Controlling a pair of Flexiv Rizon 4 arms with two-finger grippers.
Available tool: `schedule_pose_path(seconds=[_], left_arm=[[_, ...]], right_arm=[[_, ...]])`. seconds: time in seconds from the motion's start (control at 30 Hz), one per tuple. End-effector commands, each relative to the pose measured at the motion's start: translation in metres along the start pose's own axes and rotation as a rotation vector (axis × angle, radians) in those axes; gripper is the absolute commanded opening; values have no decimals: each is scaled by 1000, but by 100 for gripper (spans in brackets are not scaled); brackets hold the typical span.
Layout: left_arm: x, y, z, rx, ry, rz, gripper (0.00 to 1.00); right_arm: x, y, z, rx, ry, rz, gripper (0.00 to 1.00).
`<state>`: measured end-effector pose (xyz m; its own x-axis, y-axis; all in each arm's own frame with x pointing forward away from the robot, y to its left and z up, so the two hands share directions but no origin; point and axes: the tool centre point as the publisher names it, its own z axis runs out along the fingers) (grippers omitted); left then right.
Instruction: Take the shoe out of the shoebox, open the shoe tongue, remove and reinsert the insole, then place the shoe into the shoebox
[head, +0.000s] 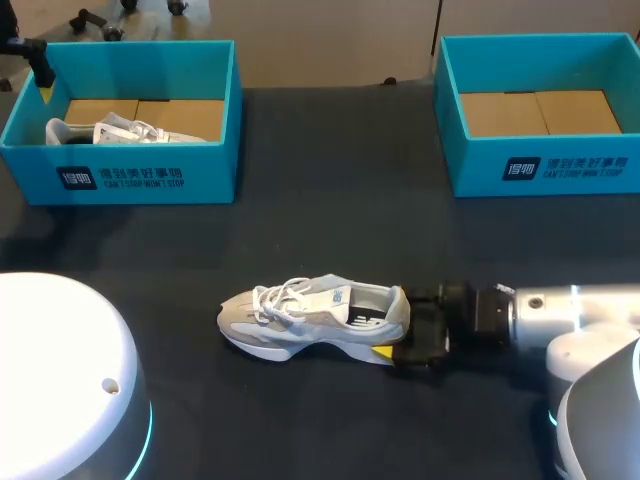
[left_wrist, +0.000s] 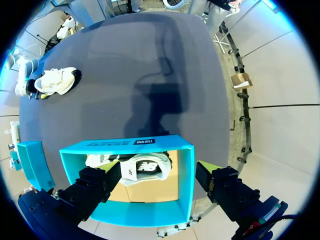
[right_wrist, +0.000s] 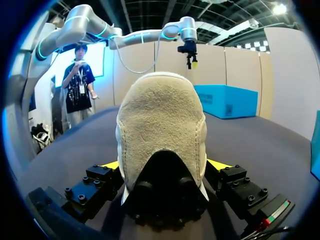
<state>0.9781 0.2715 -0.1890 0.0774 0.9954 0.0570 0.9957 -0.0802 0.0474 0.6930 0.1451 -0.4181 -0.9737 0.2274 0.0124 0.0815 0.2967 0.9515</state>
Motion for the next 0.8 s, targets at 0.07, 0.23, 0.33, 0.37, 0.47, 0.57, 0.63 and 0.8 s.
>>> schedule_pose_path(seconds=[0.07,0.23,0.33,0.37,0.47,0.57,0.63,0.8], left_arm=[[0,-2,-1,-3,3,0,100],[0,-2,-1,-3,3,0,100],[0,-2,-1,-3,3,0,100],[0,-2,-1,-3,3,0,100],[0,-2,-1,-3,3,0,100],[0,-2,-1,-3,3,0,100],[0,-2,-1,-3,3,0,100],[0,-2,-1,-3,3,0,100]], right_arm=[[-3,1,5,8,9,1,100],[-3,0,8,11,18,-3,100],[-3,-1,9,9,24,-1,100],[-3,-1,10,7,26,-2,100],[-3,0,11,4,29,-6,100],[-2,2,12,4,32,-12,100],[-3,2,13,3,34,-15,100],[-3,2,14,-1,42,-20,100]])
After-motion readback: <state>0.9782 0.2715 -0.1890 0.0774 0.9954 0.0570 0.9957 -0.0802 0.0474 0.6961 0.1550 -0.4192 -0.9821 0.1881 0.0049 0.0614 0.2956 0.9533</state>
